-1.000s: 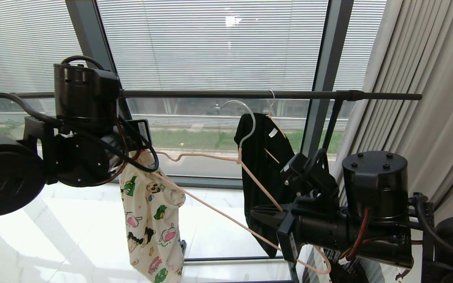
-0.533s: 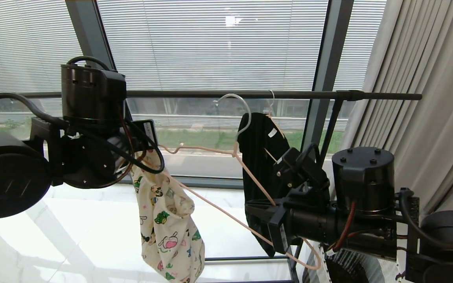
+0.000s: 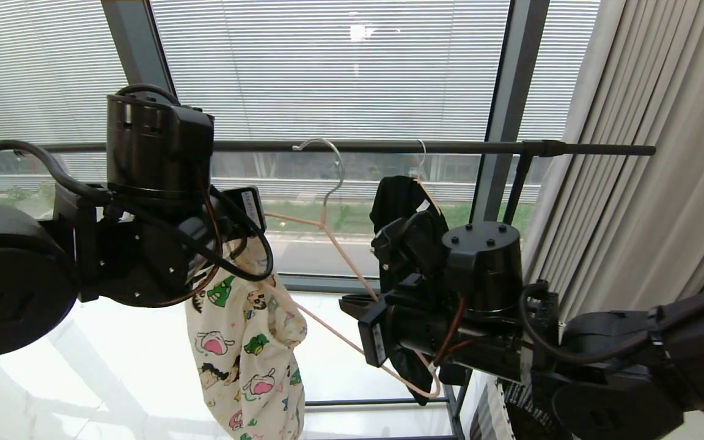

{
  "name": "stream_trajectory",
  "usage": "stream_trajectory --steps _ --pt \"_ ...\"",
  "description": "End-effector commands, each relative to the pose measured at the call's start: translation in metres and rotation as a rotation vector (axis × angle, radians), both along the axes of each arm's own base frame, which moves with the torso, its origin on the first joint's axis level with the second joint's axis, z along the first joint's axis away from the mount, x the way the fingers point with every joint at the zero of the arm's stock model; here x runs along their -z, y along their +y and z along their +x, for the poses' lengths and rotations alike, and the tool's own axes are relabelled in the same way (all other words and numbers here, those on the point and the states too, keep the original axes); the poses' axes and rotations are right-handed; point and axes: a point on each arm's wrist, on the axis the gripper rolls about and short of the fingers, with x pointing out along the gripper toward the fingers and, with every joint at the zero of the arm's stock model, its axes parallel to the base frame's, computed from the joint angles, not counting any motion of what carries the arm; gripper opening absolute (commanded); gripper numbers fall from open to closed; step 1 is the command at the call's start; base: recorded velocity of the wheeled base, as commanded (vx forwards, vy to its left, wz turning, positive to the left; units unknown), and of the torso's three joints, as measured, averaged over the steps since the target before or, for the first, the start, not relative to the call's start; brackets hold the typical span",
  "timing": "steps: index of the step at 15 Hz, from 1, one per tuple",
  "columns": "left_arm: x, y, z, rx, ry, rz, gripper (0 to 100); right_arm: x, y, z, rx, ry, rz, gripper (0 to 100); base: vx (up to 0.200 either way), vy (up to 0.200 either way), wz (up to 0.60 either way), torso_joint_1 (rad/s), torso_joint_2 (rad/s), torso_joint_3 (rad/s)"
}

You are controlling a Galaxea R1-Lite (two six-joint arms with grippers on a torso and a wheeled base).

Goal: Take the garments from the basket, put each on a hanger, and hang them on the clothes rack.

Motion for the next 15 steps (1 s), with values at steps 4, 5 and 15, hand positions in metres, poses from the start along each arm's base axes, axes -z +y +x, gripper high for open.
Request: stream_trajectory --steps 4,5,15 --pt "-0.011 -0.007 -0.016 0.043 -0.016 -0.042 0 0.016 0.052 0.007 0.008 0.033 0.036 0 0.000 0.000 0.00 0.000 0.00 0.000" --pt "-0.011 -0.007 -0.016 0.043 -0.015 -0.039 0 0.017 0.051 0.008 0.013 0.033 0.035 0 0.000 0.000 0.00 0.000 0.00 0.000" --pt "-0.010 -0.020 -0.047 0.160 -0.004 -0.038 0 0.008 0.045 0.010 0.094 0.024 0.057 0 0.000 0.000 0.00 0.000 0.00 0.000"
